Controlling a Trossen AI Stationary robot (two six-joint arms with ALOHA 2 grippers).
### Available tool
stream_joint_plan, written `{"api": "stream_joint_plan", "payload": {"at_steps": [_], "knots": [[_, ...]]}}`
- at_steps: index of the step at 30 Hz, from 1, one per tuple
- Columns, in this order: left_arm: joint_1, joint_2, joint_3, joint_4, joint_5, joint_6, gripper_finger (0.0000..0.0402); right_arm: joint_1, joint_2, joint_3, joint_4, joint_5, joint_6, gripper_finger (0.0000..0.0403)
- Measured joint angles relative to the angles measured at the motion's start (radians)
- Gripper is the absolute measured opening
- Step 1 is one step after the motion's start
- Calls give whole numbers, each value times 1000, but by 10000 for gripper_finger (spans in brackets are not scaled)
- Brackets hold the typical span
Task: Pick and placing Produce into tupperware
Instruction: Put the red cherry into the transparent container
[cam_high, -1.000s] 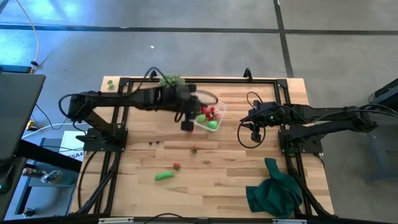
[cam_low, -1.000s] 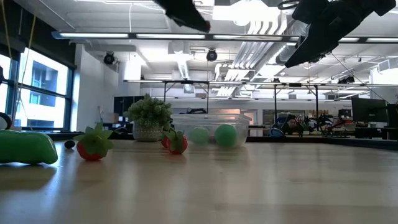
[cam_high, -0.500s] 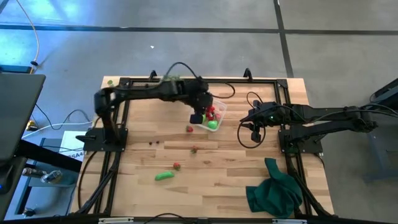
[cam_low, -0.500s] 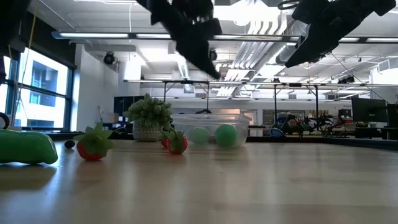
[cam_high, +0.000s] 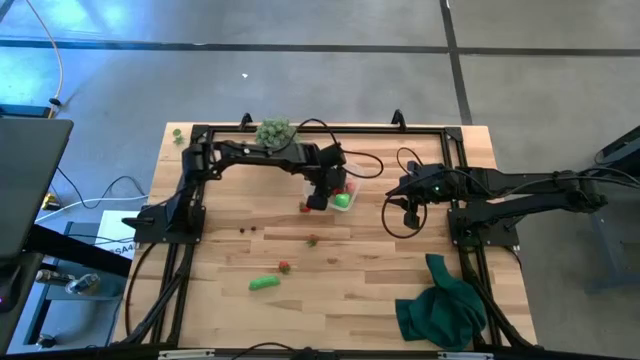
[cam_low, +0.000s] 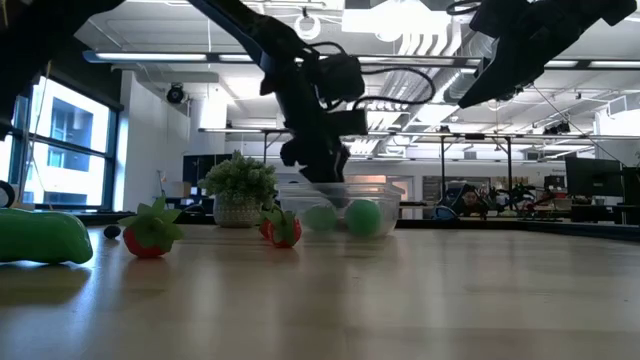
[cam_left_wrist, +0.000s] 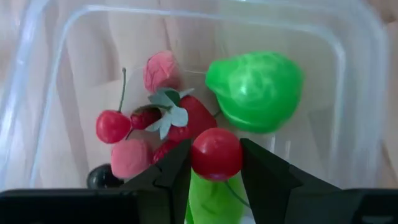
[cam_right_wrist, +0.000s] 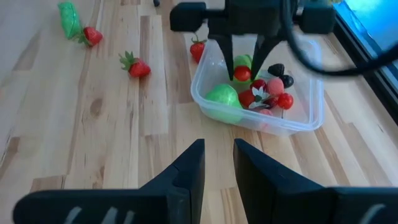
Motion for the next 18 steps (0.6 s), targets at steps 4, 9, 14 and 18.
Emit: {"api": "stream_joint_plan", "payload": {"at_steps": [4, 9, 14, 18], "knots": [[0, 21, 0, 6, -2, 11, 116, 0, 0, 0, 1, 0, 0, 75], [0, 22, 0, 4, -2, 20, 111, 0, 0, 0, 0, 0, 0, 75], [0, 21, 0, 9, 3, 20, 128, 0, 0, 0, 0, 0, 0, 75], [0, 21, 0, 10, 3, 16, 145, 0, 0, 0, 0, 0, 0, 75]]}}
